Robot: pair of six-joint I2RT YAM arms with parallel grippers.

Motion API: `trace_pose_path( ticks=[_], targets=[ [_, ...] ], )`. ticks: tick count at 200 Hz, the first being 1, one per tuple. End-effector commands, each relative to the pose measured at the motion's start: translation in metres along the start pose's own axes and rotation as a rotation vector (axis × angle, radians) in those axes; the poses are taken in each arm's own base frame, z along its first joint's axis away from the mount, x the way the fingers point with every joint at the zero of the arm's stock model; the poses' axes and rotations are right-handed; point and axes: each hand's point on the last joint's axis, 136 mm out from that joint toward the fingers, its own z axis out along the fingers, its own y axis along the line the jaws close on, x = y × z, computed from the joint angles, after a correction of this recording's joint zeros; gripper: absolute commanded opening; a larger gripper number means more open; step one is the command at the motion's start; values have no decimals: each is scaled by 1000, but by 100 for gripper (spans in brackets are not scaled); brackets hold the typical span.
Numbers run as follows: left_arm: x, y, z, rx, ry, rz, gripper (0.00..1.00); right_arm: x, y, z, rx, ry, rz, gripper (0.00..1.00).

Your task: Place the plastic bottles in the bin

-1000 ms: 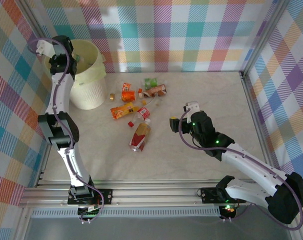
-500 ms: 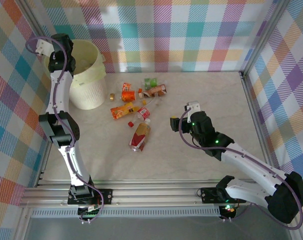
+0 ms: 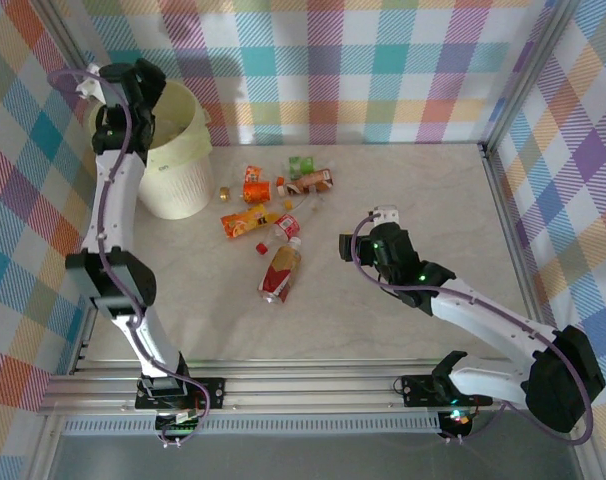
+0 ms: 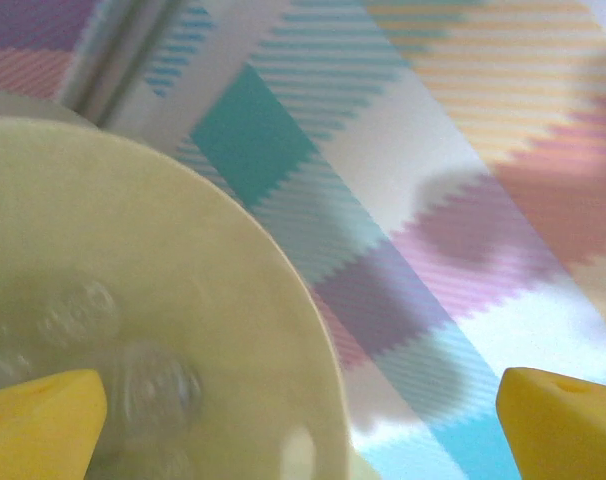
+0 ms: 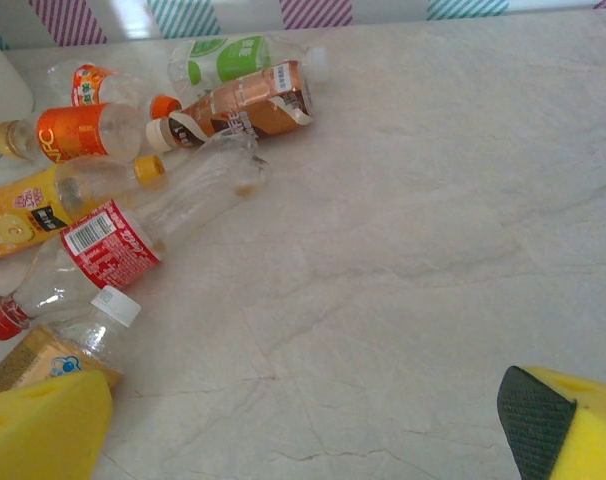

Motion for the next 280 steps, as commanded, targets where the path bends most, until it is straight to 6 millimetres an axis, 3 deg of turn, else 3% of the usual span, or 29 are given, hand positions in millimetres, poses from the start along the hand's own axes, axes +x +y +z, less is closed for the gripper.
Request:
trace_pose_path(
  ticks=[1, 19, 55, 94, 113, 143, 195, 225, 280],
  targets=[
    [16, -37, -46, 180, 53, 72, 100, -16, 10, -1, -41, -50, 58, 100],
    [48, -42, -79, 231, 111, 107, 100, -19, 14, -3, -63, -60, 76, 100],
    [148, -37, -139, 296, 300, 189, 100, -26, 23, -12, -157, -131, 112, 100],
    [250, 1, -182, 217, 491, 317, 100, -16, 28, -18, -208, -111, 71, 100],
    [292, 35, -192, 115, 607, 421, 100, -9, 28, -20, -218, -77, 78, 100],
    [334, 73, -203, 49, 732, 526, 100, 1, 24, -19, -208, -49, 118, 100],
    [400, 107, -224, 105, 1040, 685, 100, 8, 29, -17, -226, 0, 131, 100],
    [422, 121, -230, 124, 1116, 781, 100, 10, 31, -13, -223, 17, 120, 100],
    [444, 139, -236, 107, 1176, 852, 100, 12, 33, -9, -222, 27, 117, 100]
  ],
)
